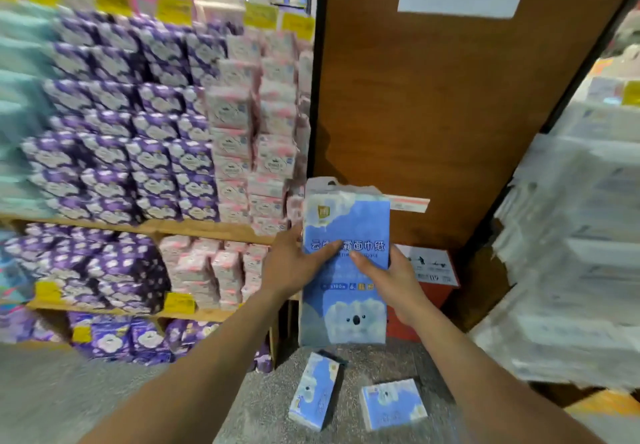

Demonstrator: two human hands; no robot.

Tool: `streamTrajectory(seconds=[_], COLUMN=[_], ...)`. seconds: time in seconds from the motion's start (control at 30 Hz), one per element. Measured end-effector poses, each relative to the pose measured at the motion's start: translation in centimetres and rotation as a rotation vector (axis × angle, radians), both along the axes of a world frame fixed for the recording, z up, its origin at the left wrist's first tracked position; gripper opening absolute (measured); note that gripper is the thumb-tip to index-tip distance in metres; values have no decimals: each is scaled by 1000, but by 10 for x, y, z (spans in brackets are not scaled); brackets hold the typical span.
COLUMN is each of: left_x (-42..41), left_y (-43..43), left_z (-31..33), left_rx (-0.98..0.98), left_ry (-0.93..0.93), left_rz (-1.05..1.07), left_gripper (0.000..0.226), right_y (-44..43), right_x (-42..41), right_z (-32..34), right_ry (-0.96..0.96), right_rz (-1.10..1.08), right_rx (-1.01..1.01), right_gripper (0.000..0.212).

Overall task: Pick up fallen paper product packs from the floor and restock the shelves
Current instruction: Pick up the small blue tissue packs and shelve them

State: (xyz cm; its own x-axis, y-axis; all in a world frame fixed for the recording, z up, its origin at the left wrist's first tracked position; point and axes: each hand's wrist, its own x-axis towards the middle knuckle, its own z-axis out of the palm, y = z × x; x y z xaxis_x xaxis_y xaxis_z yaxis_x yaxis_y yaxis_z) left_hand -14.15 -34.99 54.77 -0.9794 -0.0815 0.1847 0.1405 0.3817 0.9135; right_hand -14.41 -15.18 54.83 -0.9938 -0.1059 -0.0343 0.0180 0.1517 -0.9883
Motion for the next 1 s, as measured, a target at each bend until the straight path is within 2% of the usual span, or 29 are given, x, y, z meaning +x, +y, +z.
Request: streamTrajectory(seconds=[0.07,0.17,0.23,0.33,0.43,0.6,0.63,0.73,0.8,0.9,1.0], left_x=[44,108,152,223,303,443,472,565,629,722,807], left_y=[-7,-27,-47,-87,-134,-231,-252,-317,-357,-412,-460], left_z=[45,96,123,158,190,214,217,226,234,243,249], left_rx=[-4,22,-12,-41,-18,-44,-41,-72,-71,-89,-74], left_ry=[60,174,240,317,325,359,369,388,412,419,412], left_rz=[59,155,236,365,425,657,709,863,939,1048,1158], left_gripper=[34,36,47,62,63,54,55,65,62,64,70], right_y=[-8,-29,-53,-103,-167,-293,-322,-409,-467,-543,-611], right_x=[33,79,113,162,213,305,327,402,457,542,618], right_z=[44,98,127,162,188,216,220,231,238,246,250], right_ry=[57,125,152,184,248,282,284,292,300,246,180], right_rz=[42,128,203,330,474,752,812,940,1024,1155,1300], right_rx=[-11,-33,-79,-126,-144,-141,-149,-169,-208,-254,-291], right_gripper=[43,31,28,43,55,26,27,46,38,40,27])
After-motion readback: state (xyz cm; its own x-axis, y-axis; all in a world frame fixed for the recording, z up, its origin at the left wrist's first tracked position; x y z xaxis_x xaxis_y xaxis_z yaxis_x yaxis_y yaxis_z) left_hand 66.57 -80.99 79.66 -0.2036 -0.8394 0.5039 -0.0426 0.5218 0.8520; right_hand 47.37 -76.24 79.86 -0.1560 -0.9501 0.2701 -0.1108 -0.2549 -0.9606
